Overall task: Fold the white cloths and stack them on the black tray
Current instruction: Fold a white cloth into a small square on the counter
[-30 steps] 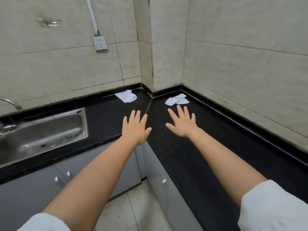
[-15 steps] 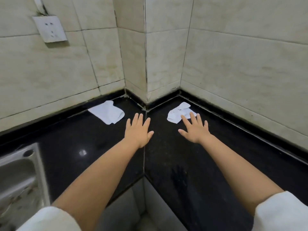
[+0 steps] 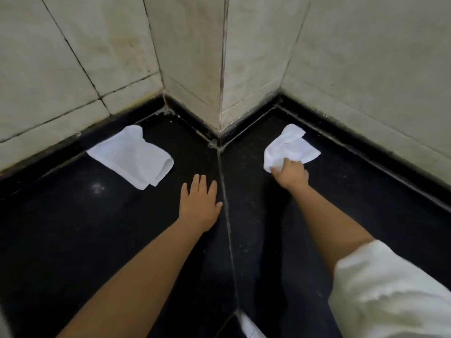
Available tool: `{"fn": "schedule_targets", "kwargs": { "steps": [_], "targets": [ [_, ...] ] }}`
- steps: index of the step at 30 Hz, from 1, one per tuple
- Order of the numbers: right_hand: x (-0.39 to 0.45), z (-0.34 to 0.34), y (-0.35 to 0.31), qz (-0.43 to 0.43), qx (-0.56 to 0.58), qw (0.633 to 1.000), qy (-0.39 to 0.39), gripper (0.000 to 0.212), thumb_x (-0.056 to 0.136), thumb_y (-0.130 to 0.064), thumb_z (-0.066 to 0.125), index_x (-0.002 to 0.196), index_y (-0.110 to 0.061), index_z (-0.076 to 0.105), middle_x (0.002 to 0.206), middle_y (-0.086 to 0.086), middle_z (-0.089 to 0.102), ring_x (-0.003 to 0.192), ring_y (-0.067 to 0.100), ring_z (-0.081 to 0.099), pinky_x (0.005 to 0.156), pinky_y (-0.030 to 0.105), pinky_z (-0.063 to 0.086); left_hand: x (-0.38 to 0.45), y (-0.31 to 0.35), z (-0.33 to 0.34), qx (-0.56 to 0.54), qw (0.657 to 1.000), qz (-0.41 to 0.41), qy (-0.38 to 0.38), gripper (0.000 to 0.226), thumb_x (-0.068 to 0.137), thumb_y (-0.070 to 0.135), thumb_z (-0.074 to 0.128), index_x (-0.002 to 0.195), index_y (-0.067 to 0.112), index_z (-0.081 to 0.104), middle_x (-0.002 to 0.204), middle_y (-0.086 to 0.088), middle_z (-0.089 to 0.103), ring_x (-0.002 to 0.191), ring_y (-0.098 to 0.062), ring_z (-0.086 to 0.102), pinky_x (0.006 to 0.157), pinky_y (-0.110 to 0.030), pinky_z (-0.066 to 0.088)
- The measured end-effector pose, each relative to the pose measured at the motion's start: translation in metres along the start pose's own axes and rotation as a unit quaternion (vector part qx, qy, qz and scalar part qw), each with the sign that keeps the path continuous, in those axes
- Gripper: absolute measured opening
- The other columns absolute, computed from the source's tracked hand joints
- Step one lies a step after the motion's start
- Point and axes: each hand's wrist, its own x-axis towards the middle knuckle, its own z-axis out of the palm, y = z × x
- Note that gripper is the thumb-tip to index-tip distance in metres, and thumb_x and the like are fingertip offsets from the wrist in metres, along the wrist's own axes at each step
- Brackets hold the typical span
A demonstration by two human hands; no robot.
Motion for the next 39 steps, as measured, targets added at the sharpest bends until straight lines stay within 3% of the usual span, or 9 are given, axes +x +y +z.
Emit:
{"fn": "schedule_targets", "kwargs": {
  "steps": [6, 9, 12, 14, 17, 24, 29, 34, 39],
  "targets": [
    [0.042, 0.022, -0.027, 0.078, 0.078, 0.993, 0.05, 0.033, 0.092, -0.02, 0.05, 0.12, -0.004, 0.052, 0.127, 0.015, 0.052, 0.122, 0.031, 0.043, 0.1, 0.038, 0.036, 0.023, -0.025, 0.006, 0.005, 1.0, 0.008, -0.015, 0.06, 0.1, 0.042, 0.024, 0.15, 0.018, 0.001, 0.158, -0.011, -0.003, 0.146, -0.026, -0.007, 0.119, -0.045, 0.005],
    [0.041, 0.029, -0.021, 0.055, 0.167, 0.982, 0.065, 0.02, 0.093, -0.011, 0.044, 0.084, -0.007, 0.061, 0.096, 0.008, 0.058, 0.102, 0.029, 0.049, 0.086, 0.028, 0.036, 0.032, -0.017, 0.007, -0.014, 0.999, 0.03, -0.015, 0.059, 0.1, 0.041, 0.025, 0.15, 0.018, 0.002, 0.159, -0.008, 0.0, 0.147, -0.024, -0.006, 0.119, -0.044, 0.006],
    [0.013, 0.018, -0.005, -0.074, 0.133, 0.987, 0.045, 0.043, 0.091, -0.01, 0.045, 0.052, -0.017, 0.029, 0.059, -0.001, 0.037, 0.075, 0.026, 0.045, 0.066, 0.028, 0.03, 0.037, 0.003, 0.008, -0.036, 0.997, 0.071, 0.001, 0.058, 0.1, 0.038, 0.027, 0.149, 0.017, 0.006, 0.159, -0.005, 0.004, 0.147, -0.023, -0.003, 0.119, -0.043, 0.008],
    [-0.016, 0.009, 0.017, -0.159, 0.078, 0.984, 0.019, 0.035, 0.09, -0.009, 0.048, 0.055, -0.01, 0.042, 0.067, 0.012, 0.051, 0.075, 0.033, 0.053, 0.063, 0.032, 0.035, 0.041, 0.024, 0.006, -0.063, 0.993, 0.099, 0.028, 0.056, 0.1, 0.035, 0.029, 0.149, 0.017, 0.009, 0.158, -0.003, 0.008, 0.147, -0.022, 0.001, 0.119, -0.042, 0.012],
    [-0.059, 0.002, 0.061, -0.201, 0.012, 0.979, -0.017, 0.02, 0.091, -0.009, 0.048, 0.096, 0.002, 0.064, 0.099, 0.024, 0.063, 0.094, 0.037, 0.059, 0.078, 0.037, 0.044, 0.04, 0.061, 0.005, -0.09, 0.981, 0.163, 0.063, 0.052, 0.101, 0.03, 0.03, 0.149, 0.017, 0.014, 0.158, 0.0, 0.014, 0.147, -0.021, 0.006, 0.118, -0.039, 0.016],
    [-0.164, -0.006, 0.144, -0.155, -0.05, 0.981, -0.106, 0.047, 0.092, -0.008, 0.041, 0.137, -0.024, 0.044, 0.12, 0.01, 0.058, 0.111, 0.027, 0.054, 0.088, 0.031, 0.042, 0.018, 0.145, 0.028, -0.044, 0.933, 0.353, 0.049, 0.055, 0.096, 0.005, 0.033, 0.146, 0.025, 0.025, 0.156, 0.006, 0.018, 0.146, -0.013, 0.01, 0.118, -0.032, 0.007],
    [-0.221, -0.01, 0.198, -0.09, -0.024, 0.992, -0.087, 0.029, 0.089, -0.006, 0.043, 0.111, -0.009, 0.062, 0.106, 0.011, 0.062, 0.099, 0.027, 0.058, 0.082, 0.033, 0.046, -0.015, 0.173, 0.047, 0.069, 0.878, 0.472, -0.045, 0.034, 0.091, 0.011, 0.042, 0.119, 0.018, 0.059, 0.118, -0.002, 0.061, 0.114, -0.018, 0.05, 0.107, -0.025, 0.027],
    [-0.26, -0.021, 0.246, -0.045, 0.015, 0.998, -0.047, 0.023, 0.089, -0.008, 0.044, 0.099, -0.005, 0.064, 0.102, 0.011, 0.064, 0.095, 0.028, 0.059, 0.084, 0.038, 0.048, -0.034, 0.184, 0.053, 0.144, 0.867, 0.468, -0.098, 0.035, 0.094, 0.025, 0.043, 0.128, 0.022, 0.049, 0.125, -0.001, 0.048, 0.12, -0.019, 0.04, 0.096, -0.027, 0.036],
    [-0.274, -0.037, 0.275, -0.048, 0.014, 0.999, -0.017, 0.023, 0.089, -0.008, 0.043, 0.102, -0.007, 0.063, 0.104, 0.009, 0.063, 0.097, 0.026, 0.058, 0.082, 0.036, 0.048, -0.057, 0.221, 0.058, 0.192, 0.884, 0.417, -0.092, 0.026, 0.097, 0.026, 0.039, 0.113, 0.01, 0.052, 0.123, -0.006, 0.05, 0.113, -0.021, 0.047, 0.09, -0.03, 0.041]
  ]
}}
